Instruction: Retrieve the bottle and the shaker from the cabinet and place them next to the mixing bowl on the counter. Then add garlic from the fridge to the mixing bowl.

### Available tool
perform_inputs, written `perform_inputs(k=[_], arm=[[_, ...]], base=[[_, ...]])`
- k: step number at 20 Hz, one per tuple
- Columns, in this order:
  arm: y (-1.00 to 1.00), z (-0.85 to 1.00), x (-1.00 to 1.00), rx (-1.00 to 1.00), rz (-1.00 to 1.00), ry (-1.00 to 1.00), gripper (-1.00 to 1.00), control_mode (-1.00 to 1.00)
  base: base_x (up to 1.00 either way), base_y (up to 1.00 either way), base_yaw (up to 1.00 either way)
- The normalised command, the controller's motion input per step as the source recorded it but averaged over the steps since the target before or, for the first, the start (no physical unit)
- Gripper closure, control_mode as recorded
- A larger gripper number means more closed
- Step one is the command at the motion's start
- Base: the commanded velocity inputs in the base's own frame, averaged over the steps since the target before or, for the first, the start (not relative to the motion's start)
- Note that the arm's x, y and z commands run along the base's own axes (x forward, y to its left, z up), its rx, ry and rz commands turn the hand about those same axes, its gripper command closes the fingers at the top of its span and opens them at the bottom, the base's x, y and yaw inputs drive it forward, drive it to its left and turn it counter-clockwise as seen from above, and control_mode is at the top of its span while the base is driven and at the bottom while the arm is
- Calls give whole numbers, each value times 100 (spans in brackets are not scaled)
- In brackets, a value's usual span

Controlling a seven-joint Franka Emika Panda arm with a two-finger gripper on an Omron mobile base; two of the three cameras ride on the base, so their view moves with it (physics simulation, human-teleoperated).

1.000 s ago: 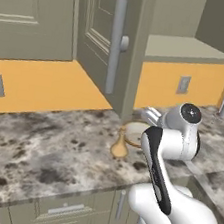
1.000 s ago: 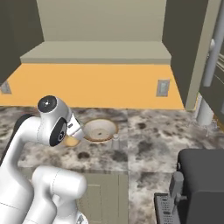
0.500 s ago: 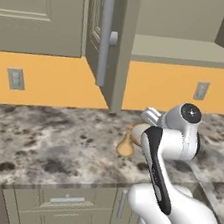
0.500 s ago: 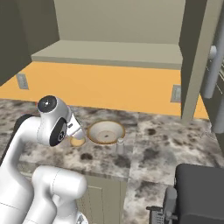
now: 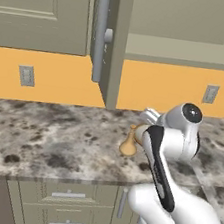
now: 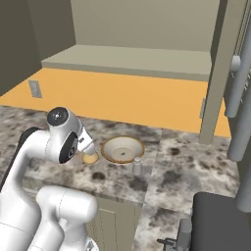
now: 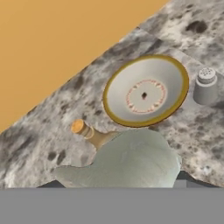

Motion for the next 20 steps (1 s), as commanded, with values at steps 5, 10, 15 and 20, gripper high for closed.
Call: perform_inputs(k=[5,10,15,20], arm=[[-20,-2,33,-3,17,13,100,-100],[-27,0,19,-12,8,21,100,-100],[-64,-18,19,-1,13,3,100,-100],[-29,-42,44,0,15,3,100,-100]], base=[[0,0,0],[0,0,0],[0,0,0],[0,0,0]])
